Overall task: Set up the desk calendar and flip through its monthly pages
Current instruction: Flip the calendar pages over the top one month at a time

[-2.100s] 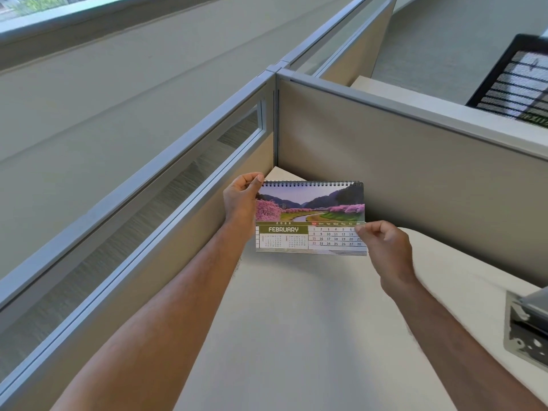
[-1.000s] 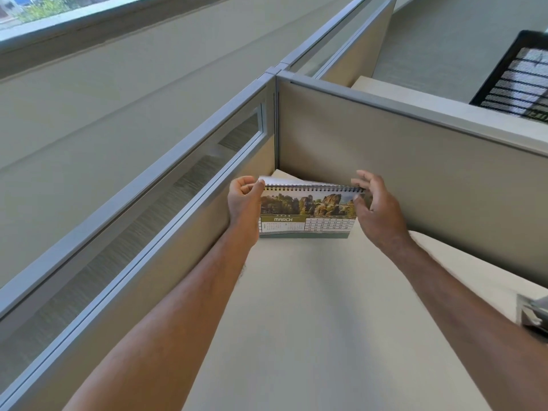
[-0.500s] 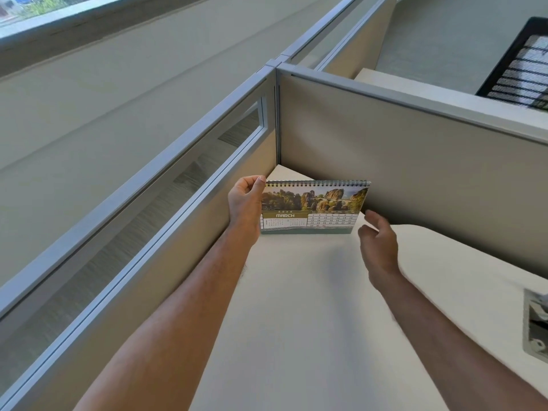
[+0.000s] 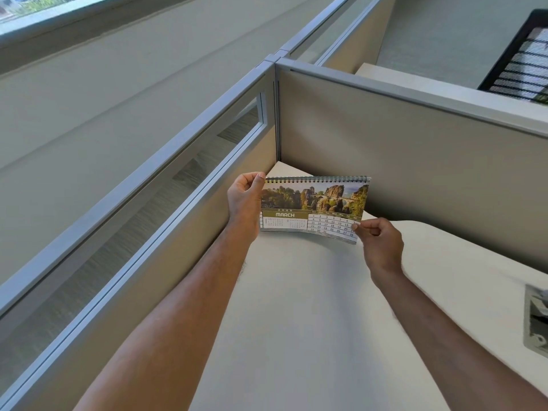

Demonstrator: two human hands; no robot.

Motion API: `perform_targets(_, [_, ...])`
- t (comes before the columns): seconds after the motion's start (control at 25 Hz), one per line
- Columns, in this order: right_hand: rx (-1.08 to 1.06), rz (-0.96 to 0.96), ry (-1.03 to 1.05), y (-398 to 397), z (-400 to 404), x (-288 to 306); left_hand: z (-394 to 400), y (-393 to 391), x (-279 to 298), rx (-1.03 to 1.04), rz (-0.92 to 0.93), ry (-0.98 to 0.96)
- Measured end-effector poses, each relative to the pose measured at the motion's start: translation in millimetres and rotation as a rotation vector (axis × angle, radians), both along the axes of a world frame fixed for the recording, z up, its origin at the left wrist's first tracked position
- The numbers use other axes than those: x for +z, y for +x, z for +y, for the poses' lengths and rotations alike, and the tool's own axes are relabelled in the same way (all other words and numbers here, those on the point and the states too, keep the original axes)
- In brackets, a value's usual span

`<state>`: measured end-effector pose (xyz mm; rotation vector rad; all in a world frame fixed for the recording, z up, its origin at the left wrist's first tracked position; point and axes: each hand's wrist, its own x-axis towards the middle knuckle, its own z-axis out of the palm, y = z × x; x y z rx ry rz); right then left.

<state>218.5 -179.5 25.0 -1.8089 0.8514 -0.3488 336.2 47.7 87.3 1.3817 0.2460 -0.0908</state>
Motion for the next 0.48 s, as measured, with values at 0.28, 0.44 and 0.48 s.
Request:
perform_targets(0.28, [0.107,0.043,-0.175,-8,-4,9,2,1,-1,-0.018,0.010,-0.012])
perform_targets(0.44, [0.117,0.075,-0.208,-16,-7,18,3,0,1,-0.022,0.017,0.009])
perform_targets(0.48, [0.113,0.081,-0.211,-18,-7,21,4,0,2,-0.023,0.022,0.011])
